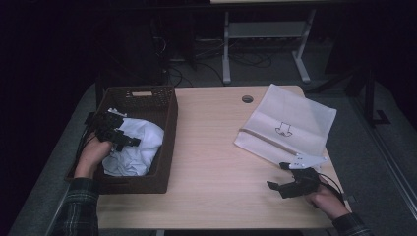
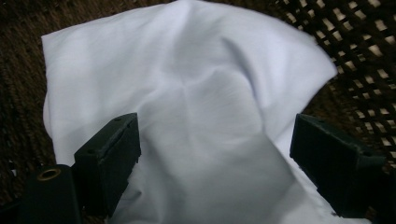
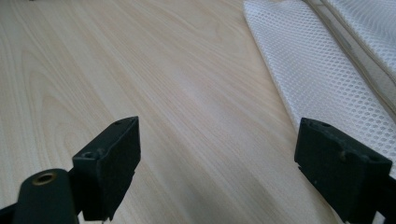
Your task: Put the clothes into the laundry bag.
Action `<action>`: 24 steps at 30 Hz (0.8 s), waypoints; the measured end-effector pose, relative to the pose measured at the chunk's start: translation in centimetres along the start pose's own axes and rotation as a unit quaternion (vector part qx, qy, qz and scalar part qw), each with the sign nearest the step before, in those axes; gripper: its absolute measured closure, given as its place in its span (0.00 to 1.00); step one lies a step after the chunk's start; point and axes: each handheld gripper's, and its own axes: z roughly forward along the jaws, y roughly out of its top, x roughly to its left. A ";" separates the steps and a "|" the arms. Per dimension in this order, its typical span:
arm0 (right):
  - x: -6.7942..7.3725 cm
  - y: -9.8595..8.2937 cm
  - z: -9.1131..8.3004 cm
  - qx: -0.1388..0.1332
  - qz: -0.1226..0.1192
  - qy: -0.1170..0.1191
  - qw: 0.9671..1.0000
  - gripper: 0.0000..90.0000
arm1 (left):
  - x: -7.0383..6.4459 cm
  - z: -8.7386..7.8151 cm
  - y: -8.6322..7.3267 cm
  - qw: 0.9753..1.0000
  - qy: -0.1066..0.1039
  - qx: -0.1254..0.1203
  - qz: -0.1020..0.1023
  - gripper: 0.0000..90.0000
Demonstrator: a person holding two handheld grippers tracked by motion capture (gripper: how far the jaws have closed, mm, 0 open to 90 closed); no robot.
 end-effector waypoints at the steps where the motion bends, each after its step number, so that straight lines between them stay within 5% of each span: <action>1: 0.0 0.0 0.0 0.000 0.000 0.000 1.000 0.15 | 0.1 0.2 0.0 1.000 -0.002 0.004 0.002 0.17; 10: 0.0 0.0 0.1 0.003 -0.001 0.002 1.000 0.15 | 1.3 1.8 -0.7 1.000 -0.005 0.028 -0.009 0.20; 18: 0.1 -0.1 0.1 0.005 -0.002 0.003 1.000 0.15 | 0.6 3.3 -0.9 0.998 0.007 0.068 -0.007 0.16; 24: 0.1 -0.1 0.2 0.009 -0.005 0.002 1.000 0.15 | 0.2 3.8 -1.1 0.997 0.013 0.073 -0.006 0.15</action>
